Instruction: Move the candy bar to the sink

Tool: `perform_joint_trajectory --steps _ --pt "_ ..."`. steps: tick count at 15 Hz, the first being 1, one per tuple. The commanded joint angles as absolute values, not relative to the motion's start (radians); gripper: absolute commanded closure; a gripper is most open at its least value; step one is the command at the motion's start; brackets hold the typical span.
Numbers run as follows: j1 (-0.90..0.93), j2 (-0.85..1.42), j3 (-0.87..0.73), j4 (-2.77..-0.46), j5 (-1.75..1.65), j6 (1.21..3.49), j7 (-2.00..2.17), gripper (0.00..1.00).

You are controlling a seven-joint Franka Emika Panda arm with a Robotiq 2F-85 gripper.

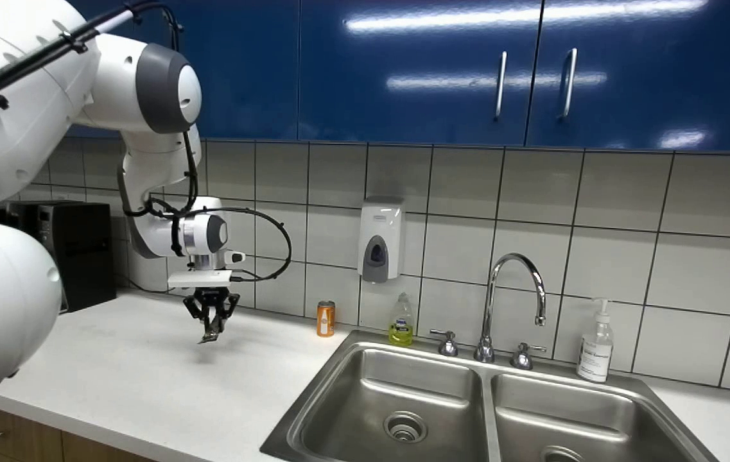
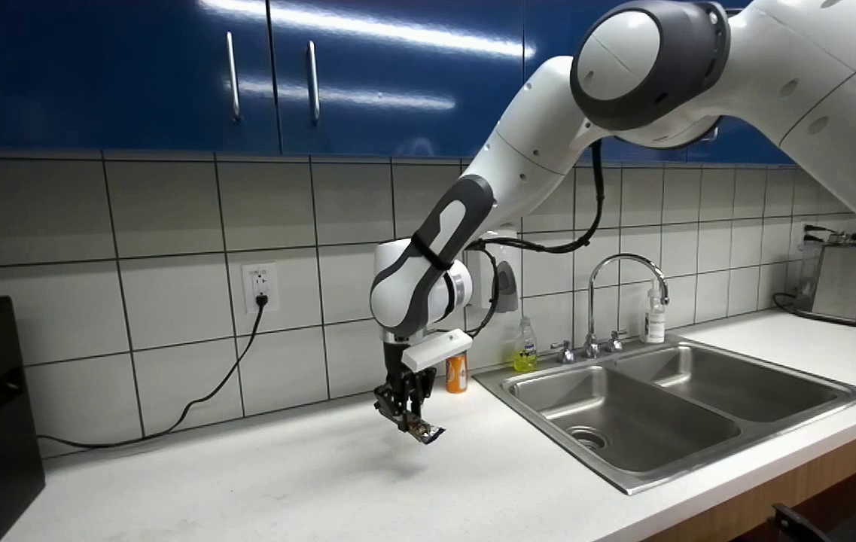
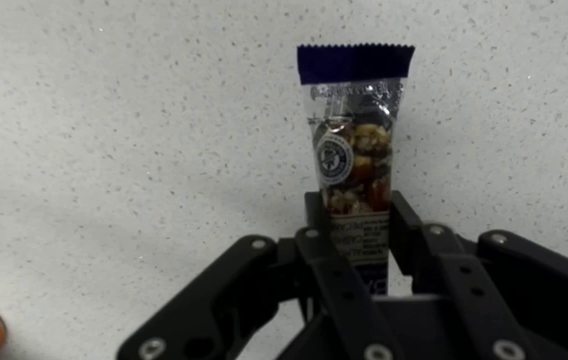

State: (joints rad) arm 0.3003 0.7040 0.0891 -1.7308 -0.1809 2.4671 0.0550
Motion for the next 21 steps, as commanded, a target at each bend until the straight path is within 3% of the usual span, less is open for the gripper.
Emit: perform_joint_trajectory --steps 1,11,21 --pt "0.261 0.546 0.082 -1.921 -0.150 2.532 0.094 0.92" --pt "0.169 0.270 0.068 -2.255 -0.054 2.608 0.120 0.92" --pt "0.036 0.168 -0.049 -2.391 -0.038 2.636 0.153 0.92"
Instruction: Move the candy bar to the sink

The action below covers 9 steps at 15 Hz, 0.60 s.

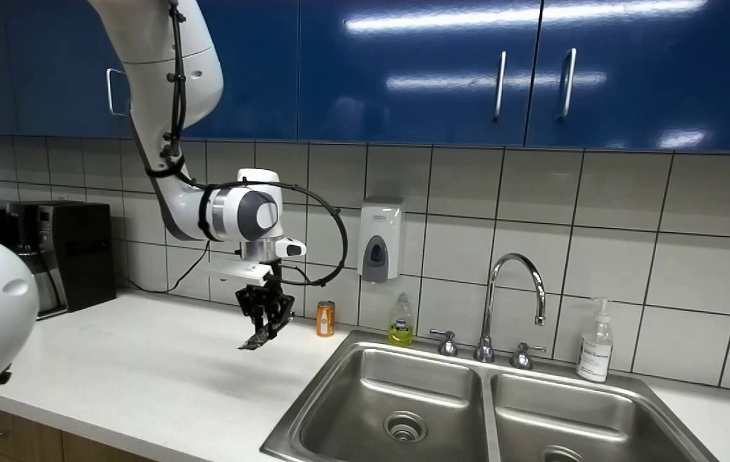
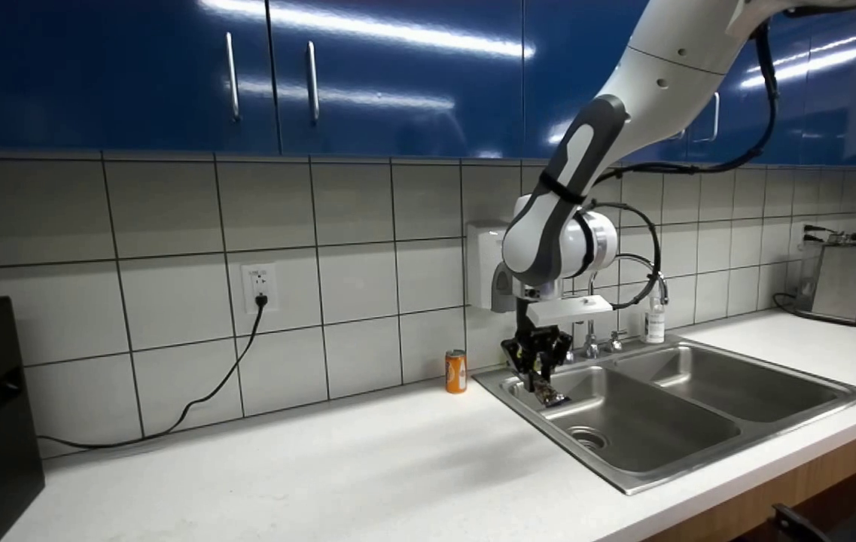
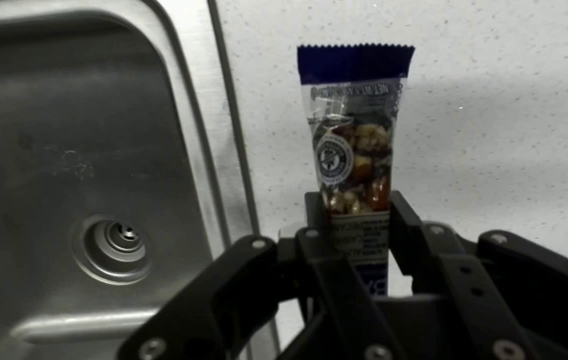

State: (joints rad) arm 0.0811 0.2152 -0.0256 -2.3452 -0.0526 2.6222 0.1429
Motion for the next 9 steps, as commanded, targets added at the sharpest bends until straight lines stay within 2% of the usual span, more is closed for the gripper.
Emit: perform_joint_trajectory --steps 1,9 --pt "0.017 0.168 -0.063 -2.392 -0.036 2.635 0.145 0.92" --pt "-0.132 0.219 -0.159 -2.327 -0.004 2.628 0.084 0.92"
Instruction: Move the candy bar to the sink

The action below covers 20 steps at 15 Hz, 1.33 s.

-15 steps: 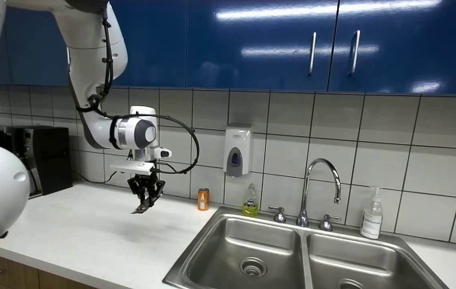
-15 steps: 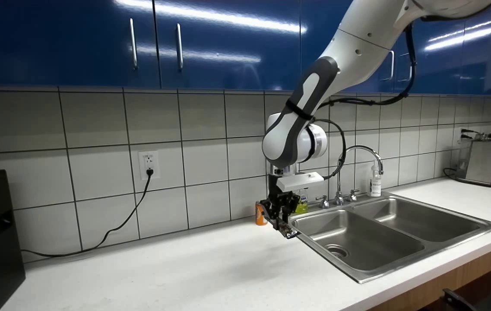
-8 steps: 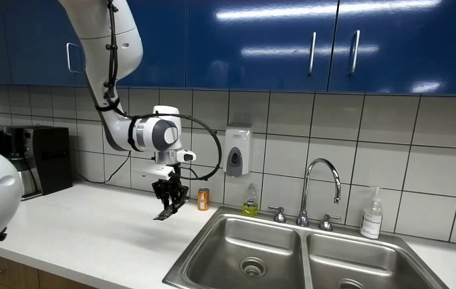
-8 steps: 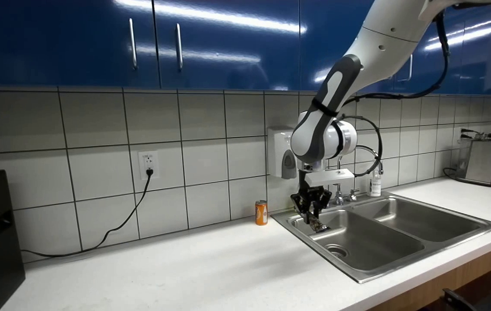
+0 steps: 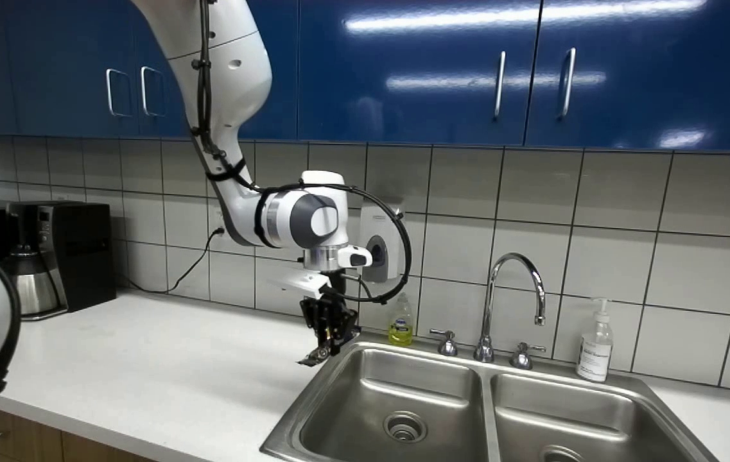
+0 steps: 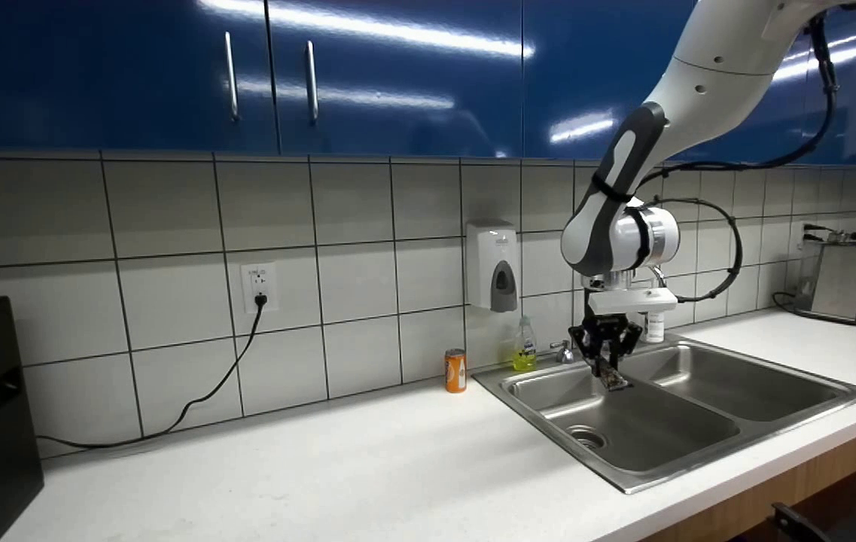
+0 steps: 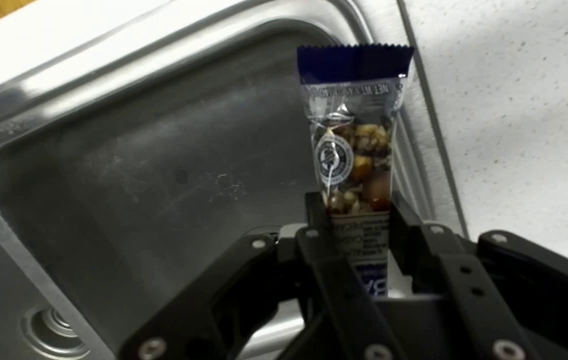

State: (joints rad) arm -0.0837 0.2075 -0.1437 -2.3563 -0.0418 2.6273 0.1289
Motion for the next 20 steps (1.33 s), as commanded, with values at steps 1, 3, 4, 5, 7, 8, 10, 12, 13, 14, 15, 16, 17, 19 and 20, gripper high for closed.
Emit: perform_joint_trajectory --steps 1,3,4,5,7,8,10,12,13,14,15,16,17,19,20 --pt "-0.149 0.230 -0.168 -2.313 0.004 2.626 0.076 0.92" --pt "-0.180 0.265 -0.179 -2.277 0.029 2.627 0.055 0.92" --pt "-0.195 0.286 -0.181 -2.257 0.044 2.629 0.043 0.92" --pt "-0.208 0.308 -0.183 -2.236 0.056 2.628 0.037 0.92" --pt "-0.234 0.363 -0.175 -2.187 0.089 2.630 0.016 0.92" --pt "-0.247 0.397 -0.169 -2.157 0.106 2.629 0.005 0.92" --pt "-0.266 0.464 -0.157 -2.095 0.135 2.624 -0.012 0.92" --pt "-0.273 0.538 -0.152 -2.026 0.142 2.617 -0.015 0.92" --pt "-0.278 0.573 -0.148 -1.994 0.143 2.614 -0.016 0.92" --pt "-0.279 0.613 -0.144 -1.959 0.140 2.613 -0.014 0.92" --pt "-0.279 0.648 -0.142 -1.927 0.136 2.609 -0.010 0.92" --pt "-0.279 0.678 -0.139 -1.899 0.131 2.604 -0.008 0.92" --pt "-0.281 0.714 -0.130 -1.868 0.133 2.603 -0.010 0.92" --pt "-0.277 0.768 -0.126 -1.820 0.127 2.596 -0.004 0.92" --pt "-0.276 0.797 -0.121 -1.797 0.126 2.595 -0.003 0.92"
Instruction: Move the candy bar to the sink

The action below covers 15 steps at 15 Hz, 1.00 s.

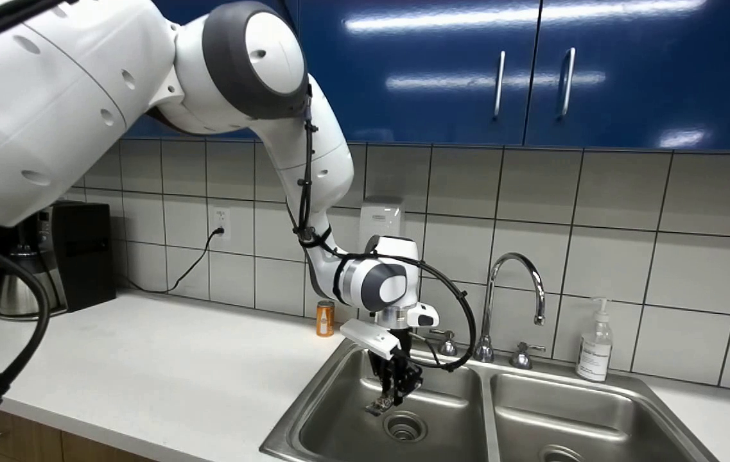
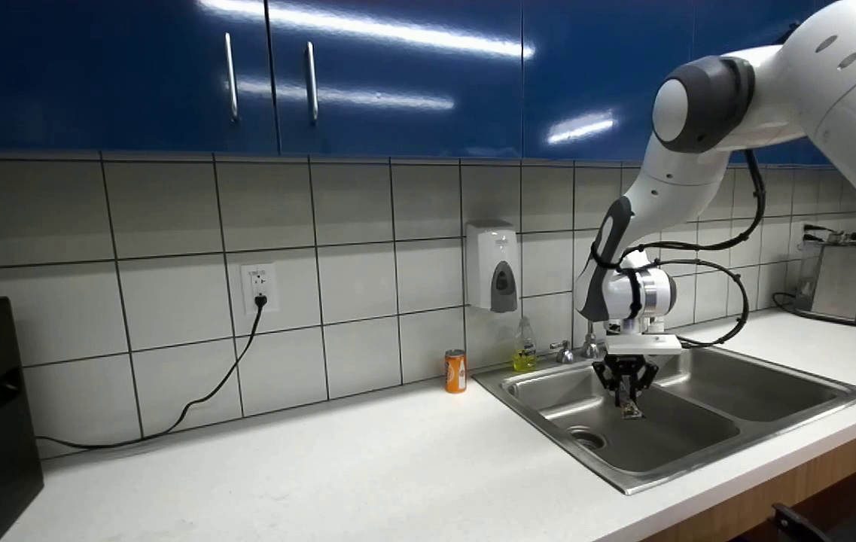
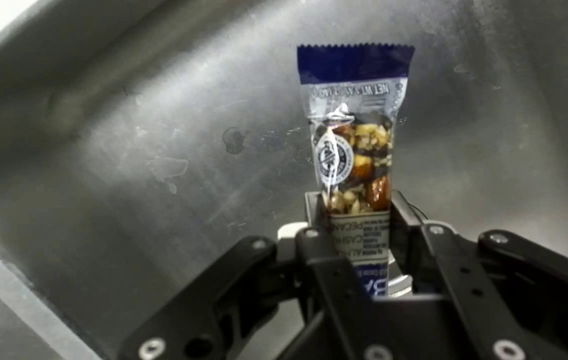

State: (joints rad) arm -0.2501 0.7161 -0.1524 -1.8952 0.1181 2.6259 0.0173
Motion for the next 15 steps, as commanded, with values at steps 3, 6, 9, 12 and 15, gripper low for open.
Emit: perform_joint_trajectory --steps 3,6,9,12,15 --pt "-0.272 0.863 -0.113 -1.749 0.122 2.590 0.001 0.92" --pt "-0.277 0.914 -0.106 -1.715 0.124 2.582 -0.002 0.92" --pt "-0.274 0.949 -0.110 -1.695 0.119 2.580 0.000 0.92" --pt "-0.272 0.972 -0.113 -1.682 0.116 2.577 0.002 0.92" --pt "-0.271 0.991 -0.114 -1.673 0.113 2.575 0.000 0.92"
